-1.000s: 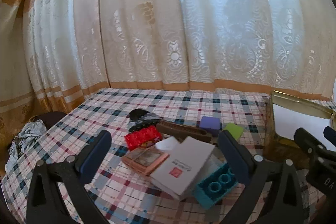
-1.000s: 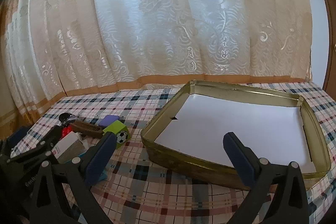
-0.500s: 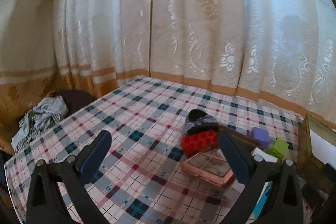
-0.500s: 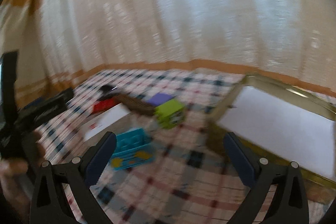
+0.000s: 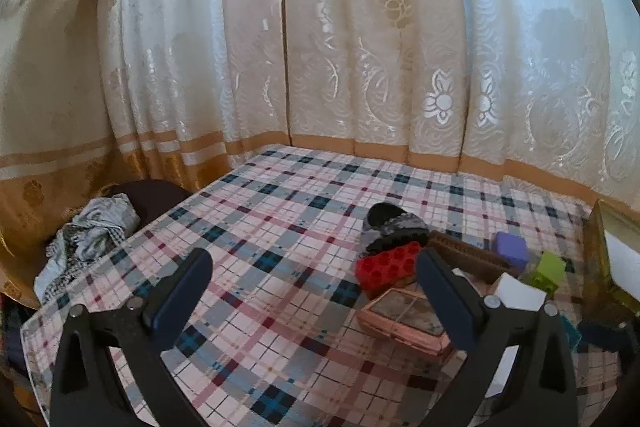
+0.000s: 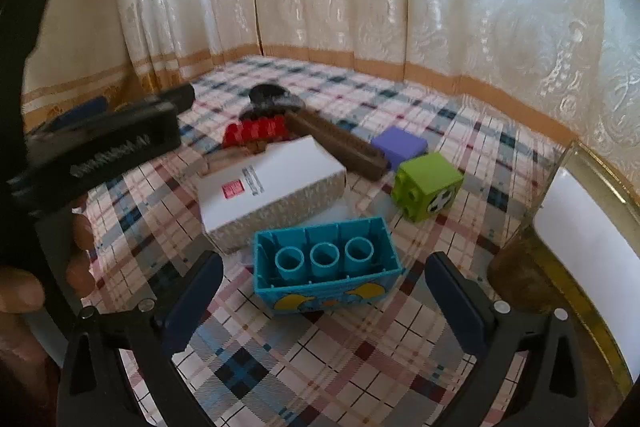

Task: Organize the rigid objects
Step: 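Grasp the teal toy brick with the right tool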

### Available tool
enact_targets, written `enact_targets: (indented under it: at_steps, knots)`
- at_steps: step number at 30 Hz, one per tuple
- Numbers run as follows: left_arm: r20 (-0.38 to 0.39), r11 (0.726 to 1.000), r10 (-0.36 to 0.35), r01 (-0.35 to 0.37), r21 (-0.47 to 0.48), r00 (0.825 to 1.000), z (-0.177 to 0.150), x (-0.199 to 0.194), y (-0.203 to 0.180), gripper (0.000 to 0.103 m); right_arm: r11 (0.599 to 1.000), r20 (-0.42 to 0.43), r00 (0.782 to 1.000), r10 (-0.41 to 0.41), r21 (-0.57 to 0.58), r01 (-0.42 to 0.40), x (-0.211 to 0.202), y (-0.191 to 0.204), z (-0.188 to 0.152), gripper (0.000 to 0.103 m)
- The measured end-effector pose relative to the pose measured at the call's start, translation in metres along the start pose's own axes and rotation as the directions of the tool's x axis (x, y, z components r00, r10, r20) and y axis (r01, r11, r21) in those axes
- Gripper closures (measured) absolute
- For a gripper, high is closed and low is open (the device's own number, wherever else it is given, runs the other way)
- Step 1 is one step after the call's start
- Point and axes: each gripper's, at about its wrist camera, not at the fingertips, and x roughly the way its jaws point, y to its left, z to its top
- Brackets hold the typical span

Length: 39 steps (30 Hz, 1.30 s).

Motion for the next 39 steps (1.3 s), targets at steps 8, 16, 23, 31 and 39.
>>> enact_targets:
  at_steps: [8,16,23,31,39]
  knots:
    - [-0.006,0.996,-0.082,0.082,0.027,0.997,-0.002,0.002,-0.009,0.0,0.999,-0.034,0.999,0.022,0.038,-0.021,0.005,-0.006,-0.003,0.035]
    - [-0.023,0.95,-0.302,0.303,0.071,0.953,-0.005,-0.007,-0.03,0.0,0.971,0.044,0.993,-0.113,0.216,0.101,-0.026,-0.042,-0.018,0.035]
    - [-0.12,0.916,-0.334,0.352,0.19,0.935,-0.016,-0.005,-0.06,0.0,0.935,0.051,0.985,-0.167,0.326,0.141,-0.036,-0.071,-0.02,0.035]
    - [-0.165,0.874,-0.368,0.401,0.275,0.915,-0.021,-0.008,-0.076,0.006,0.938,0.051,0.985,-0.166,0.317,0.141,-0.036,-0.067,-0.019,0.035]
    - [-0.245,0.869,-0.361,0.42,0.263,0.9,-0.022,0.007,-0.08,0.034,0.941,0.045,0.987,-0.153,0.311,0.131,-0.034,-0.069,-0.019,0.035]
